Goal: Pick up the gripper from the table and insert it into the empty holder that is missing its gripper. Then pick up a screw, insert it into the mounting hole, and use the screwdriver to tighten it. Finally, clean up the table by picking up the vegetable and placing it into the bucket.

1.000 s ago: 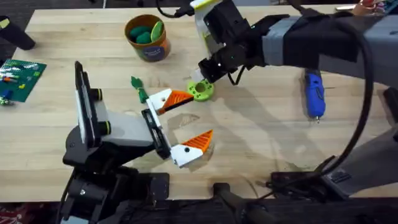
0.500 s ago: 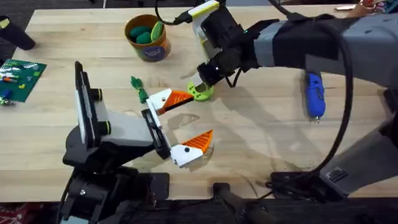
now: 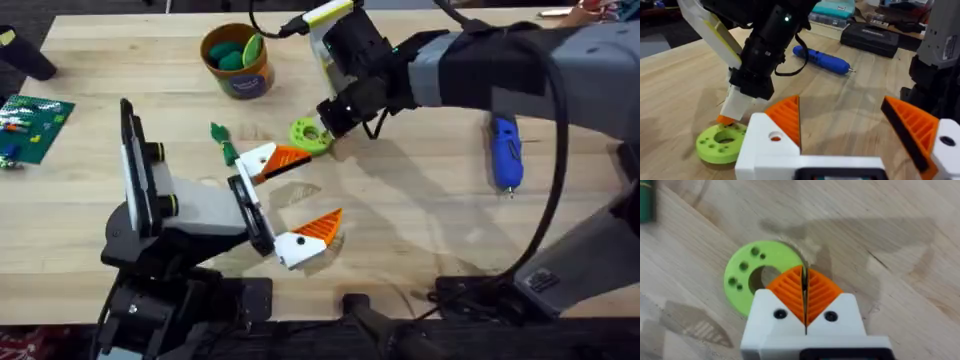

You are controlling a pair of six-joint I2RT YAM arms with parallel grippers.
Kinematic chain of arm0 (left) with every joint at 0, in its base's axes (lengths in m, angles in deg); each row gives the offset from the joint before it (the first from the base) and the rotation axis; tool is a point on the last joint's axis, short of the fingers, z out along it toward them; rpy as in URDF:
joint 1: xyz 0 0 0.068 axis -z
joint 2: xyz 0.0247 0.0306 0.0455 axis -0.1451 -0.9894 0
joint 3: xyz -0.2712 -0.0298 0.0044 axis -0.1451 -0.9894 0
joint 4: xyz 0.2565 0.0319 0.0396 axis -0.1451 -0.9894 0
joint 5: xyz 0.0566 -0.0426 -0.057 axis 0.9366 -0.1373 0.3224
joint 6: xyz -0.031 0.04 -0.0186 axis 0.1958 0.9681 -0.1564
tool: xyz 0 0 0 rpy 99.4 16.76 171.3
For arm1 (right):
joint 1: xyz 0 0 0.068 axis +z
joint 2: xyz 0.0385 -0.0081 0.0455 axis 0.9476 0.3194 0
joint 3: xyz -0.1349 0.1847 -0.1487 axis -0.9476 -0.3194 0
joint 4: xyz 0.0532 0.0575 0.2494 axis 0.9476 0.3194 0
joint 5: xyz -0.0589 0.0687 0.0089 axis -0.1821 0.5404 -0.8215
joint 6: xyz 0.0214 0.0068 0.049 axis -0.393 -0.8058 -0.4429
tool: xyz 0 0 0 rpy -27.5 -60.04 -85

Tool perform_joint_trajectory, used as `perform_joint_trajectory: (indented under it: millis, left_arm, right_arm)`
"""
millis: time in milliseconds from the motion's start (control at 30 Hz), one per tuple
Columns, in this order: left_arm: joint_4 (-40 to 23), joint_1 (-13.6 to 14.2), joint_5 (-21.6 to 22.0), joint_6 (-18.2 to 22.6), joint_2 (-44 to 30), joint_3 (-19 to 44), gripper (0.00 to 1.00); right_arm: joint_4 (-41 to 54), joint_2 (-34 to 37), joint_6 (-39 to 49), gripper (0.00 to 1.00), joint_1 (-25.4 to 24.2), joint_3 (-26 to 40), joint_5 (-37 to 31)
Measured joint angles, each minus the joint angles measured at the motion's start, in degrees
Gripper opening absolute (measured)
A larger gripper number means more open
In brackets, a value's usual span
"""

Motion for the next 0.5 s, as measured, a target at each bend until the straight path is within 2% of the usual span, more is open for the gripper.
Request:
perform_joint_trajectory:
  millis: [500]
  left_arm:
    - [0.00, 0.00, 0.00, 0.00, -0.02, 0.00, 0.983]
  right_arm:
    - [1.03, -0.02, 0.00, 0.006, 0.00, -0.01, 0.01]
